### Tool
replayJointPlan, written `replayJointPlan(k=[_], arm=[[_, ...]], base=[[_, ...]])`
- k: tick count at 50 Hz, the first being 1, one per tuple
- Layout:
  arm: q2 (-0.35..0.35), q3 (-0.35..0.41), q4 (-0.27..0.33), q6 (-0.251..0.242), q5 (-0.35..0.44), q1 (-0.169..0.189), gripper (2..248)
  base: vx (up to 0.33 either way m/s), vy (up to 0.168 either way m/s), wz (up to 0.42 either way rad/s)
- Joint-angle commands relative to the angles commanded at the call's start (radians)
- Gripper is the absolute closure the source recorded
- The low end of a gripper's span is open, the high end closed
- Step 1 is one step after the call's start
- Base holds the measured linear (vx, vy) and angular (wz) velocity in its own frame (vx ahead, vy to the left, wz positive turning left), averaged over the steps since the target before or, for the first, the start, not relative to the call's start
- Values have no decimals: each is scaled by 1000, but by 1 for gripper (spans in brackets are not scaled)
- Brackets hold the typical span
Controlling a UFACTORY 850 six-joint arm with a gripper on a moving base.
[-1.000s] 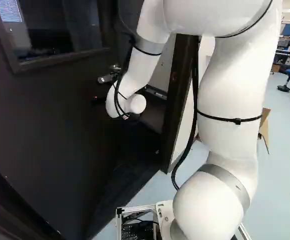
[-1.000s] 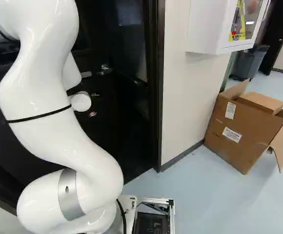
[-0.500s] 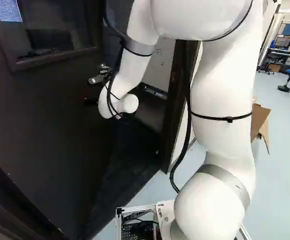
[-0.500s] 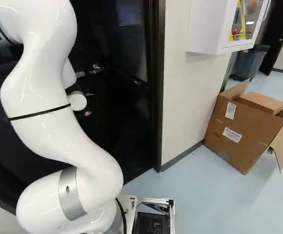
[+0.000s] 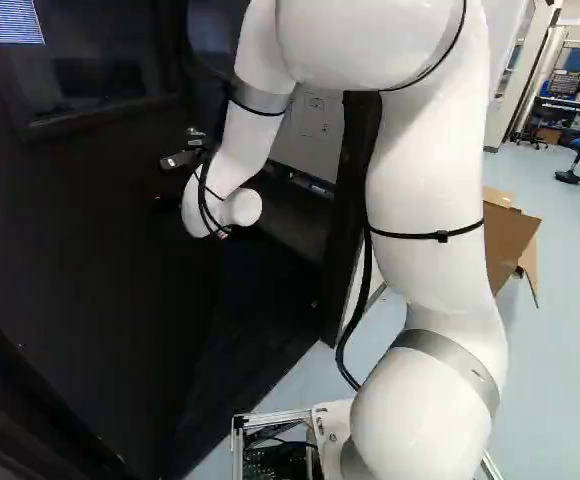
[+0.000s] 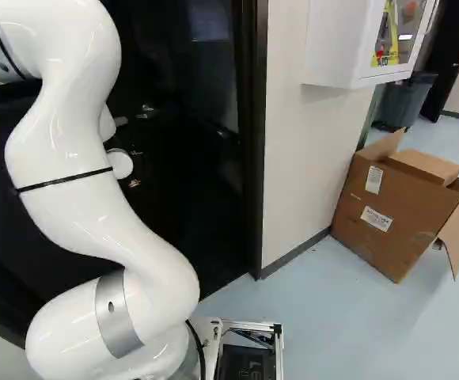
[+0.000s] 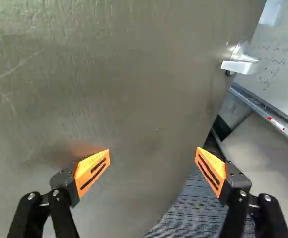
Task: Open the door and move inside
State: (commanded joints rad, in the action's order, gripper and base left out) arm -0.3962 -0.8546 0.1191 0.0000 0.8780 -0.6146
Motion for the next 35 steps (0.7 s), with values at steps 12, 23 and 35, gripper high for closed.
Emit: replayJointPlan(k=[12, 23, 35], arm=[[-28, -35, -27, 0, 0, -29, 3], [-50, -63, -64, 0, 0, -57, 3], [-71, -90, -106, 0, 0, -89, 3]], base=[[0, 0, 0], [0, 0, 0], [0, 0, 0]])
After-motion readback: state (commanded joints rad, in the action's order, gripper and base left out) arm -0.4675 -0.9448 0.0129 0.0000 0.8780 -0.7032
